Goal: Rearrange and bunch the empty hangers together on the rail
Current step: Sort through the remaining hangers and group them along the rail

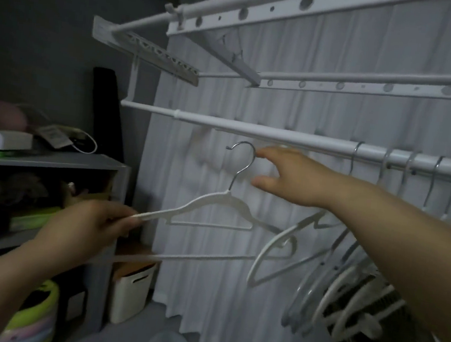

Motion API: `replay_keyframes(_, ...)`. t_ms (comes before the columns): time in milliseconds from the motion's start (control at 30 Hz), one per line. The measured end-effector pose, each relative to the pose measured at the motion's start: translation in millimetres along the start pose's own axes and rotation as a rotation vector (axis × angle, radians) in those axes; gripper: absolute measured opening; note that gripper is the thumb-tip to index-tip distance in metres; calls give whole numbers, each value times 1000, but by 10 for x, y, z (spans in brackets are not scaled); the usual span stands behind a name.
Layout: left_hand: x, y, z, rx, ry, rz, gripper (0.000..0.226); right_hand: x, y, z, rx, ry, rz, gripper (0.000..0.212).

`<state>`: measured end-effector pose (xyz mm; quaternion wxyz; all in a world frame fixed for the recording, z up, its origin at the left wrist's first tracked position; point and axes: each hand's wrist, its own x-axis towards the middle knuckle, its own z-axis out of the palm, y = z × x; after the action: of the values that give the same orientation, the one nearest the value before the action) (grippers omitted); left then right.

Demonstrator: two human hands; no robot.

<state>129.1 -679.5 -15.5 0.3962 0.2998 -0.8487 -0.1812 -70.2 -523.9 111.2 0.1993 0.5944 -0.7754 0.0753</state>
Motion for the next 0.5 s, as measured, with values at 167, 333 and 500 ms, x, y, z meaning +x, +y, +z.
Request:
replay_keyframes(167,-96,-310,-382,-156,-43,-9,35,25,-378,47,443,-185,19,40)
replay_keyframes(333,-116,-624,-775,-235,-159,41,54,69,-849,35,768,-314,-1,12)
replay_keyframes(500,-89,-845,-986,-256,-285,102,46,65,-1274,113,907,-384,13,21)
